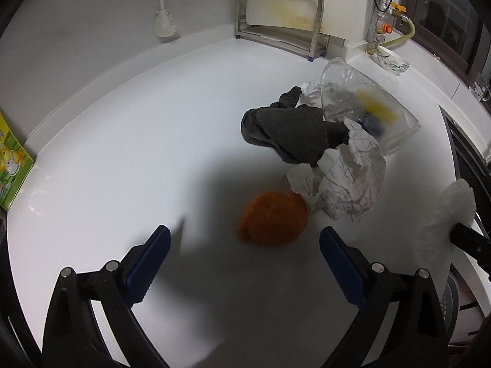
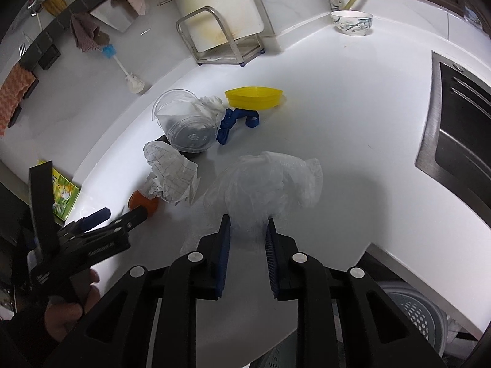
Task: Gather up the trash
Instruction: 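Grasp the clear plastic bag with the right gripper while the left gripper grasps the orange peel, then carry the plastic bag and orange peel over the grey bin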
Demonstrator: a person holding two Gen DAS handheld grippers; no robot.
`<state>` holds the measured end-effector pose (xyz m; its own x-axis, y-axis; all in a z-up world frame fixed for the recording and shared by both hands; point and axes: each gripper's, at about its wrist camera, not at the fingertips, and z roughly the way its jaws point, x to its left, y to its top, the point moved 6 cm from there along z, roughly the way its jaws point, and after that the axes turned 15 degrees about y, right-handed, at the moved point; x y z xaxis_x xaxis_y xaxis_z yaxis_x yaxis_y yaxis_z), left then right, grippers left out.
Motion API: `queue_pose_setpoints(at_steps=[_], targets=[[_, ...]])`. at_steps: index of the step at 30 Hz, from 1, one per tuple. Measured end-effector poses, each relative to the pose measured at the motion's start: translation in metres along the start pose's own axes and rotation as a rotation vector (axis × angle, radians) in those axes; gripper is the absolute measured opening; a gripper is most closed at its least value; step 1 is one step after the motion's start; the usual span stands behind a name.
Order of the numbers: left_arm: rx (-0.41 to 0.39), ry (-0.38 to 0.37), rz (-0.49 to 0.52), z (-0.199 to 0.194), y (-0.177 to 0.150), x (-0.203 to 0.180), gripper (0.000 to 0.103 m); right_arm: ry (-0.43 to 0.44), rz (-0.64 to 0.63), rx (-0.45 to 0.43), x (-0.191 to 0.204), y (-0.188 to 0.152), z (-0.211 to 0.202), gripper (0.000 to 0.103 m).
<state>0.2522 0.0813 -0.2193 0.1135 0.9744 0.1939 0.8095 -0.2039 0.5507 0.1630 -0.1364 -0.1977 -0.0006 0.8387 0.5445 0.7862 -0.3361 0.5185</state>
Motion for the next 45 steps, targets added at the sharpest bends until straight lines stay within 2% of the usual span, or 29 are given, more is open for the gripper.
queue_pose_setpoints(at_steps=[4,9,12,14,19,20,31,45], targets=[[-0.01,0.002,-0.002,0.006,0.004,0.0,0.094,0.006,0.002,-0.001,0.002,-0.001,0.0,0.021],[-0.025,-0.028,0.001,0.004,0.006,-0.001,0.078,0.007,0.005,0.0,0.002,-0.002,0.0,0.021],[-0.025,-0.06,0.001,0.002,0.005,-0.005,0.065,0.011,0.013,0.001,0.001,-0.002,0.0,0.021],[-0.021,-0.079,0.001,-0.001,0.004,-0.008,0.05,0.015,0.015,0.001,0.002,-0.003,0.0,0.021],[-0.015,-0.099,0.001,-0.008,0.002,-0.011,0.03,0.024,0.014,-0.004,0.004,-0.002,-0.002,0.021],[-0.01,-0.104,-0.002,-0.009,0.001,-0.011,0.029,0.026,0.013,-0.005,0.004,-0.001,-0.003,0.021],[-0.027,-0.089,-0.028,-0.035,0.002,0.0,0.027,0.052,-0.014,0.001,0.014,-0.004,-0.009,0.021],[-0.037,-0.047,-0.046,-0.068,-0.016,-0.005,0.027,0.081,-0.062,0.013,0.019,-0.014,-0.033,0.021]])
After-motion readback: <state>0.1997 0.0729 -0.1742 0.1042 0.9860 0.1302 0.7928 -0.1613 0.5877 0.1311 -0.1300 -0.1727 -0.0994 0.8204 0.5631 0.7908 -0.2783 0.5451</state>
